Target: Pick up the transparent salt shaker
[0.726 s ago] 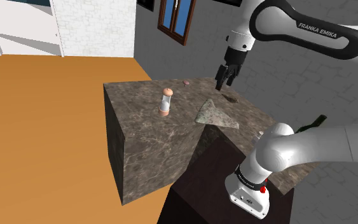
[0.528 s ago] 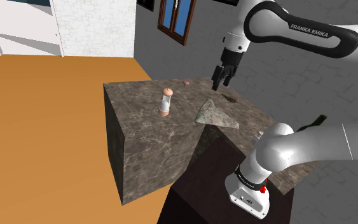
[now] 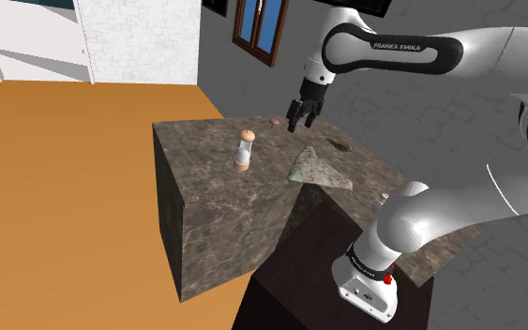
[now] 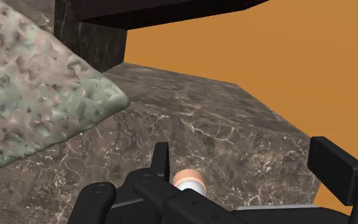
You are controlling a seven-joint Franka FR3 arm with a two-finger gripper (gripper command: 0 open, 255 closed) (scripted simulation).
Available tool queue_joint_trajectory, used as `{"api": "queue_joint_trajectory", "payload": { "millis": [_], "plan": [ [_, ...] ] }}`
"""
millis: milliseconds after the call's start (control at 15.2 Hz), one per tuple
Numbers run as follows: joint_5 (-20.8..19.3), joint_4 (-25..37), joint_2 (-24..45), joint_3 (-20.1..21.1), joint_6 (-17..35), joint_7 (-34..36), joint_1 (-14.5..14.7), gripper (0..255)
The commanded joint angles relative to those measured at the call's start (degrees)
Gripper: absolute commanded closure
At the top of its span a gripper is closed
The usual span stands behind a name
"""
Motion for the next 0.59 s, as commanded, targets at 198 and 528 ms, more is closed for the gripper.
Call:
{"api": "queue_joint_trajectory", "payload": {
  "millis": [198,528],
  "plan": [
    [1.6,3.2,9.7,-1.4,7.9,-1.0,0.2,0],
    [4.1,8.5,20.0,-2.8,14.1,-2.8,0.4,0]
  ]
}}
